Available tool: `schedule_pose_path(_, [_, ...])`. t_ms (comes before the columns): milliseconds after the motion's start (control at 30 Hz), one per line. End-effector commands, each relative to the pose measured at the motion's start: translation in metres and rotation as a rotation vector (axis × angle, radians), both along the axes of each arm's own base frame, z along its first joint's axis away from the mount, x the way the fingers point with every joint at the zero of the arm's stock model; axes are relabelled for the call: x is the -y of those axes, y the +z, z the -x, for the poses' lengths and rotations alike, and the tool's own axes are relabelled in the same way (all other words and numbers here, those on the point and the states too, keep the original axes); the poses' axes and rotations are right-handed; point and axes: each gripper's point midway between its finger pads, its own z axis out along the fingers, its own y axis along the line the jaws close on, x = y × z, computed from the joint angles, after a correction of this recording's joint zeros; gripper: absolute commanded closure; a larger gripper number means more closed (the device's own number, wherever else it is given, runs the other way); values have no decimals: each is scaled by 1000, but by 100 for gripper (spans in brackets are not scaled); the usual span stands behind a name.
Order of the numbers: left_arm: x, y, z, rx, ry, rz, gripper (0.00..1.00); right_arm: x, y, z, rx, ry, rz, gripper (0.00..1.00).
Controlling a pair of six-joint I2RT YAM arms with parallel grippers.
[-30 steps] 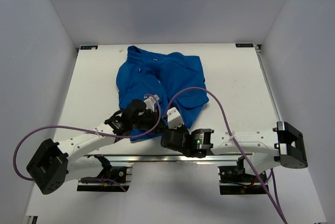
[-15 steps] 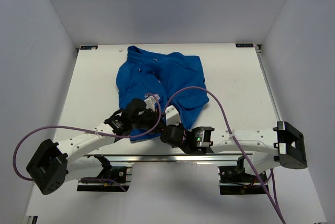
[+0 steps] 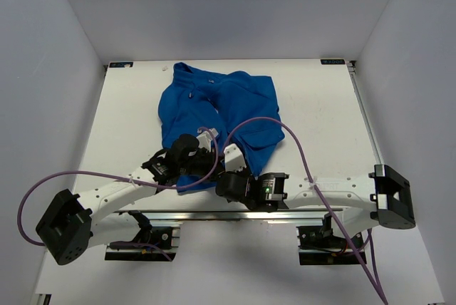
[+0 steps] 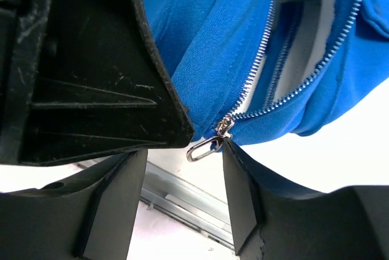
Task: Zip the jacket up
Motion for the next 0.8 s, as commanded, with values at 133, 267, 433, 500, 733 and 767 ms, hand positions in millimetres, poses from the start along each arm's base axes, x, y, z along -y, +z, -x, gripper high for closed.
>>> schedule_pose_path(133, [8,30,8,34,-63,76,100,0,13,-12,87,-191,-1,44])
schedule_pose_path(267, [7,29,8,34,-57,70,100,1,14,-15,102,-217,22,53])
schedule_pose_path(433, [7,30,8,37,-59,73,100,15,11,-15,110,-243,56,57])
schedule_pose_path(500, [7,30,8,37,-59,73,100,19,10,-15,113,-250,67,57])
schedule_pose_path(733, [7,28,7,35,-57,66,100,25,3,-13,116,-211,117,53])
schedule_pose_path(767, [7,28,7,36,-57,67,100,25,0,-12,112,-201,119,53])
